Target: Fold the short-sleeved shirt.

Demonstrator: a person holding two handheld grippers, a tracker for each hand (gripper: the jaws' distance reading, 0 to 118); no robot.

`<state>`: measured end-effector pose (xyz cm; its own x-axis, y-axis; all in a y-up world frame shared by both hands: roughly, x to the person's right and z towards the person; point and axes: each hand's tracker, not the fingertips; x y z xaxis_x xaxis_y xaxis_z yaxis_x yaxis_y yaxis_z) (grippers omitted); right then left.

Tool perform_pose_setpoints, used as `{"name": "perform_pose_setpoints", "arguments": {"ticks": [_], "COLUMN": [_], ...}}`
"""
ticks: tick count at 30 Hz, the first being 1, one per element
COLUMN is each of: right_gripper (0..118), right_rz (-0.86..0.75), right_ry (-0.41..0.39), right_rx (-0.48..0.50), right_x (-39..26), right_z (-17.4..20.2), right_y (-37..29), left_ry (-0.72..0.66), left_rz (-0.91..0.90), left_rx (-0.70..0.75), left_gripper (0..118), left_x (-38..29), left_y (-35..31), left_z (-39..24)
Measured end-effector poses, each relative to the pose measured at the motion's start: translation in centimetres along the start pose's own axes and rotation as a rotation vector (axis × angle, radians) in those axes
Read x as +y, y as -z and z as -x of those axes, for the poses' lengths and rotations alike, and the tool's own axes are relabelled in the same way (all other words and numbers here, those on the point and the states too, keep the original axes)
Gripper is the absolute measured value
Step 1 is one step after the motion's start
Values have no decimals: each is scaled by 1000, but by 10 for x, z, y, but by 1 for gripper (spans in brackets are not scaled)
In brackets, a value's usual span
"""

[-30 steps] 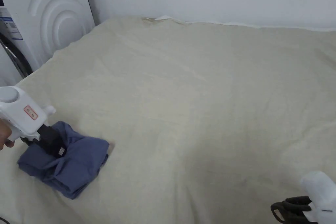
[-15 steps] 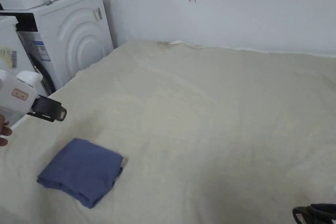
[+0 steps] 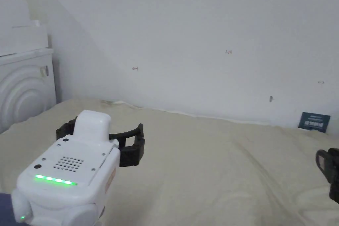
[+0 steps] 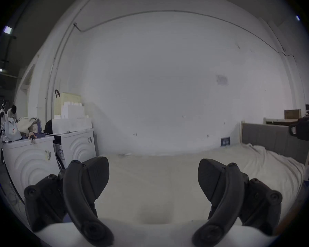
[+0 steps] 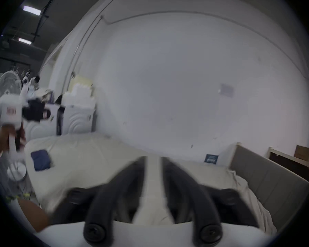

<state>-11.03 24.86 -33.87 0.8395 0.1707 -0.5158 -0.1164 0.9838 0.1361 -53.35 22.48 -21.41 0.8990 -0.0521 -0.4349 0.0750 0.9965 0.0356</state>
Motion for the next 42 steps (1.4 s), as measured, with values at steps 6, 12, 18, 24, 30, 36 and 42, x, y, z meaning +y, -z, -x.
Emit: {"name": "perform_pose_setpoints", "arguments": {"ticks": [6, 12, 18, 24, 30, 36, 42], "right_gripper": [118, 118, 118, 118, 118, 118, 118], "right_rz": [-1, 168, 158, 201, 201, 136, 218], "right_ry": [47, 190, 262, 255, 256, 281, 518], "right_rx": [-48, -66, -114, -178, -181, -178, -96], "right_x": [17, 29, 40, 64, 73, 69, 75], "right_z": [-33, -47, -40, -17, -11, -12, -38], "right_y": [-10, 4, 1, -15, -18, -24, -22], "left_ry": [-5, 1, 11, 1, -21, -25, -16], "left_rz": [-18, 19, 26, 14, 18, 8, -7], "left_rx": [-45, -60, -54, -28, -16, -22, -21], "left_gripper": [110, 110, 110, 110, 110, 110, 110], "left_x": [14, 23, 32, 34, 37, 38, 42], "left_y": [-4, -8, -11, -13, -11, -11, -18], "left_z": [-73, -77, -62, -41, -34, -35, -40]}}
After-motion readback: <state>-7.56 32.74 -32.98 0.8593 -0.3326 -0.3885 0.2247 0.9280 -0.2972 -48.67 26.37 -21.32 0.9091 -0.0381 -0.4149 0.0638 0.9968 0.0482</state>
